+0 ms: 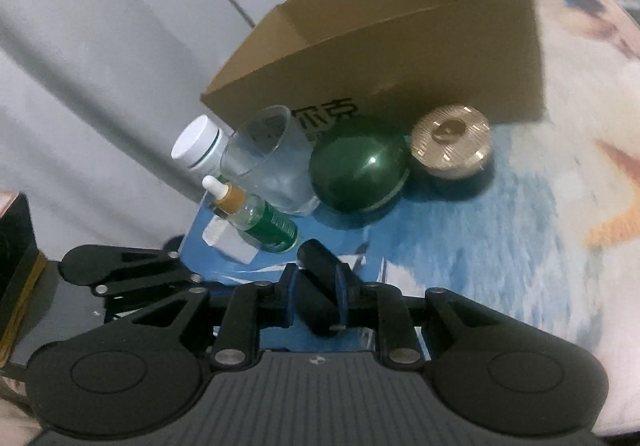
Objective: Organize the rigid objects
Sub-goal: 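Return the right tool to the table and grasp the black cylinder, then lift the black cylinder into the box and release it, then move the right tool back and grasp the black key fob, then carry the key fob into the box and open the right tool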
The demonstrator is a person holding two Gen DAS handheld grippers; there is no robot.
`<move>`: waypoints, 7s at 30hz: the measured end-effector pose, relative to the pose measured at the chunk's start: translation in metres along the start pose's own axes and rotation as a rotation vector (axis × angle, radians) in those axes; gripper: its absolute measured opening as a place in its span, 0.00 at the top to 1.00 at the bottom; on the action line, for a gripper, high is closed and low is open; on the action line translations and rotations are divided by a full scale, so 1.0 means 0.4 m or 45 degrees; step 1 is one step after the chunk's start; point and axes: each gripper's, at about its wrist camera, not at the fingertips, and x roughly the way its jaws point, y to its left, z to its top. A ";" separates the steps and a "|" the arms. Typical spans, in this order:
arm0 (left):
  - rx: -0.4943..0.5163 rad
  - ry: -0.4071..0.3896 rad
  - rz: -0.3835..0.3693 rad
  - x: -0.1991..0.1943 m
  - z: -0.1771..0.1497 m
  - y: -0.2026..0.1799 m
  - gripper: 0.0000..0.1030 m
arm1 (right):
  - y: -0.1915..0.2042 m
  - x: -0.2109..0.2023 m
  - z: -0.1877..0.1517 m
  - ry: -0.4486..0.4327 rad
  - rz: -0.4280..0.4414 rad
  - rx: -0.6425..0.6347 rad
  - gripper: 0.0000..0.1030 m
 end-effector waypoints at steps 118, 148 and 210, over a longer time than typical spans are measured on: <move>-0.180 0.036 -0.109 -0.037 -0.035 0.027 0.44 | -0.088 0.008 -0.162 -0.191 0.121 0.442 0.61; -0.238 0.059 -0.081 0.052 -0.027 0.068 0.71 | -0.129 0.100 -0.176 -0.142 0.279 0.562 0.81; -0.382 -0.033 0.127 0.030 0.458 0.496 0.73 | -0.096 0.367 0.587 0.012 0.053 0.444 0.81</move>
